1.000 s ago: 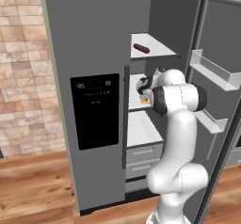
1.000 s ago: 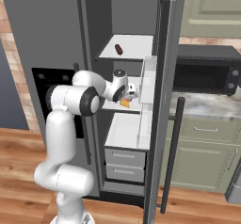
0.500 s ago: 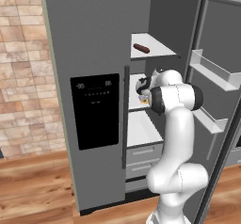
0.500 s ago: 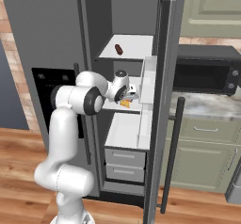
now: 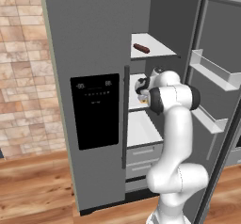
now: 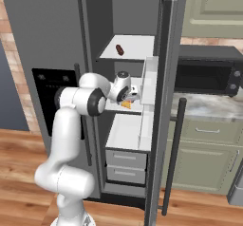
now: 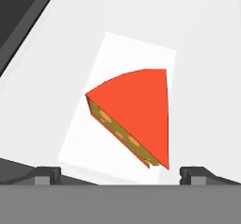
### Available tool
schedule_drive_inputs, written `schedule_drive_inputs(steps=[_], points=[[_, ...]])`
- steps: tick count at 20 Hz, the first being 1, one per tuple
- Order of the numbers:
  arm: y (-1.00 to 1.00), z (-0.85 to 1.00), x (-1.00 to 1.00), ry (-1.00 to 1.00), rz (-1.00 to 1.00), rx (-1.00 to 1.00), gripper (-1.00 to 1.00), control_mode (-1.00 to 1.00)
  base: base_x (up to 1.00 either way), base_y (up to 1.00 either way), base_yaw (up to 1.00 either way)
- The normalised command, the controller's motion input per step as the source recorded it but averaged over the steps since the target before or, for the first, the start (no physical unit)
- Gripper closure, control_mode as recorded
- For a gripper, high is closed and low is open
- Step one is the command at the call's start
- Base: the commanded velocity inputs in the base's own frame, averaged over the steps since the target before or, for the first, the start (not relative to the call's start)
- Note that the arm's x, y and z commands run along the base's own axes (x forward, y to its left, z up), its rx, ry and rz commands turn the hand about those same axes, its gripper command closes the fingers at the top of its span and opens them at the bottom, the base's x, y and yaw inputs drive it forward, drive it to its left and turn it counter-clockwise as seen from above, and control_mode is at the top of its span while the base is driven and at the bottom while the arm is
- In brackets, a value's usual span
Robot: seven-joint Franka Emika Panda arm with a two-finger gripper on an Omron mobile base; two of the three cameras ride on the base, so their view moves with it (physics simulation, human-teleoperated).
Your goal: Retrieve the sausage and cheese from the fridge and place them on the cutting board on the counter.
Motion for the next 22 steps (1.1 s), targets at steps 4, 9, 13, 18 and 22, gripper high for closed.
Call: schedule_drive_inputs(steps=[4,9,13,18,22], points=[[-0.03,-0.03,0.22,0.0,0.0,0.0,-1.0,-1.0,0.0,0.0,0.0],[-0.01,-0.03,0.23,0.0,0.0,0.0,-1.0,-1.0,0.0,0.0,0.0],[-0.02,-0.04,0.23,0.0,0.0,0.0,-1.0,-1.0,0.0,0.0,0.0],[-0.01,-0.09,0.13,0.01,0.0,0.0,-1.0,-1.0,0.0,0.0,0.0],[0.0,-0.16,0.01,0.02,0.0,0.0,-1.0,-1.0,0.0,0.0,0.0]])
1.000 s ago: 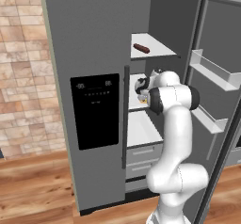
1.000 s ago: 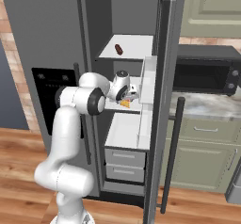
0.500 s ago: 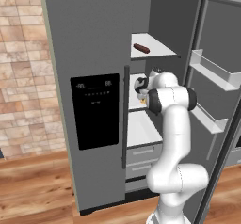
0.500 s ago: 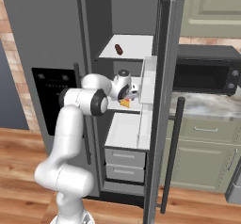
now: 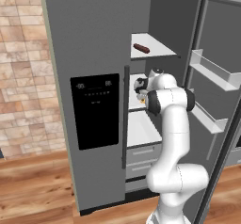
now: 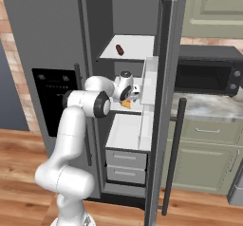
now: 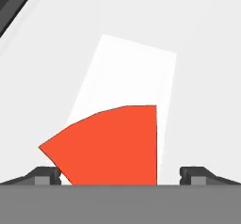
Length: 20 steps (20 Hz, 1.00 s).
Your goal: Retrieve the sausage and cheese from the fridge and place them on the cutting board on the counter.
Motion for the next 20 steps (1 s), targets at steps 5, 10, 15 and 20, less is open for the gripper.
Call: schedule_drive_inputs(steps=[5,10,15,20], points=[[0.0,-0.17,0.0,0.02,0.0,0.0,-1.0,-1.0,0.0,0.0,0.0],[0.01,-0.13,0.04,0.0,0.0,0.0,-1.0,-1.0,0.0,0.0,0.0],[0.05,-0.14,0.0,0.0,0.0,0.0,1.0,-1.0,0.0,0.0,0.0],[0.1,-0.1,-0.01,0.0,0.0,0.0,1.0,-1.0,0.0,0.0,0.0]])
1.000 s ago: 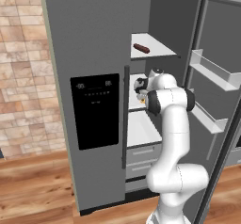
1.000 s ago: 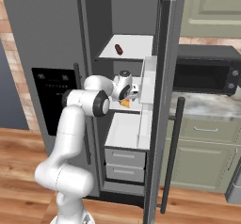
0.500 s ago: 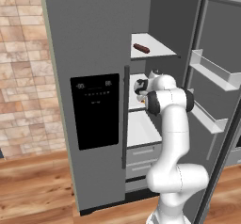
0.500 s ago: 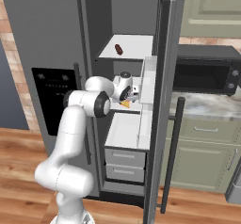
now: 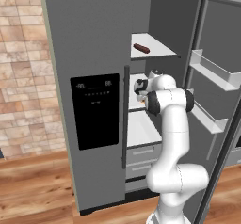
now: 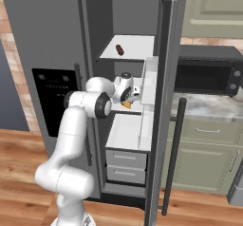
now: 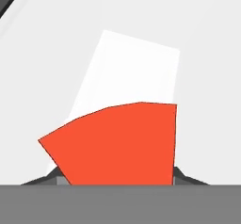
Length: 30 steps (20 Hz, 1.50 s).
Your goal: Retrieve the sausage and cheese from the fridge and place them on the cutting board on the counter.
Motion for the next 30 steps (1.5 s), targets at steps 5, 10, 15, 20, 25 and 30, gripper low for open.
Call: schedule_drive_inputs(steps=[5,10,15,20,25,30], points=[[0.12,-0.05,-0.17,0.0,0.0,0.0,1.0,-1.0,0.0,0.0,0.0],[0.06,0.01,-0.42,0.0,0.0,0.0,1.0,-1.0,0.0,0.0,0.0],[0.1,0.02,-0.59,0.0,0.0,0.0,1.0,-1.0,0.0,0.0,0.0],[0.02,0.09,-0.66,-0.03,0.0,0.0,1.0,-1.0,0.0,0.0,0.0],[0.01,0.19,-0.63,-0.12,0.0,0.0,1.0,-1.0,0.0,0.0,0.0],[0.04,0.26,-0.58,-0.15,0.0,0.0,1.0,-1.0,0.0,0.0,0.0]])
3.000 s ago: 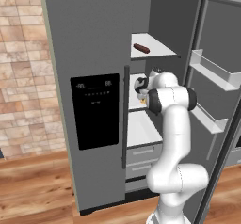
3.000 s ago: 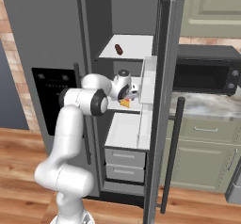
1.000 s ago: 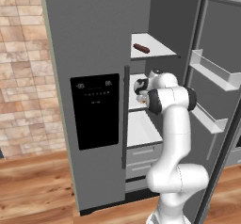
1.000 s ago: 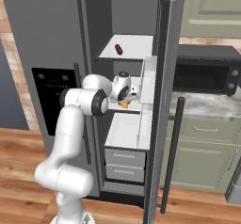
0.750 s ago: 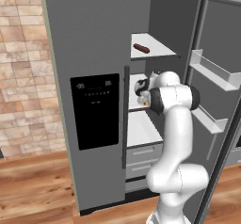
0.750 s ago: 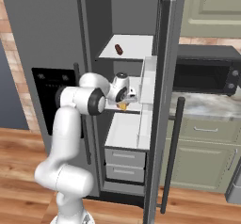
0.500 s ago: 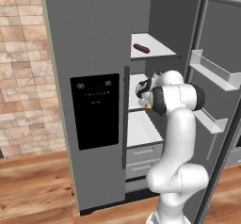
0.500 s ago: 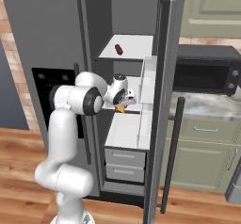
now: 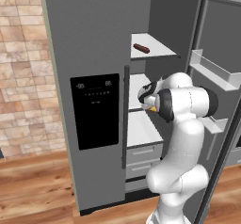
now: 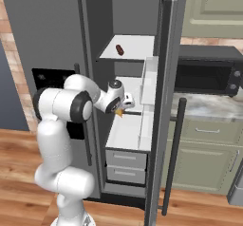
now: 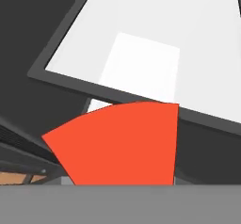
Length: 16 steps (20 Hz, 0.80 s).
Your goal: Retrieve the sausage and cheese from the fridge and place them on the cutting board on the counter.
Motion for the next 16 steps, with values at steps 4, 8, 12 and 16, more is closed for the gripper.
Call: schedule_drive_inputs(steps=[4,8,12,16], points=[[0.1,0.4,-0.41,-0.04,0.0,0.0,1.0,-1.0,0.0,0.0,0.0],[0.11,0.45,-0.44,0.0,0.0,0.0,1.0,-1.0,0.0,0.0,0.0],[0.17,0.53,-0.31,0.0,0.0,0.0,1.0,-1.0,0.0,0.0,0.0],[0.2,0.59,-0.17,0.08,0.0,0.0,1.0,-1.0,0.0,0.0,0.0]])
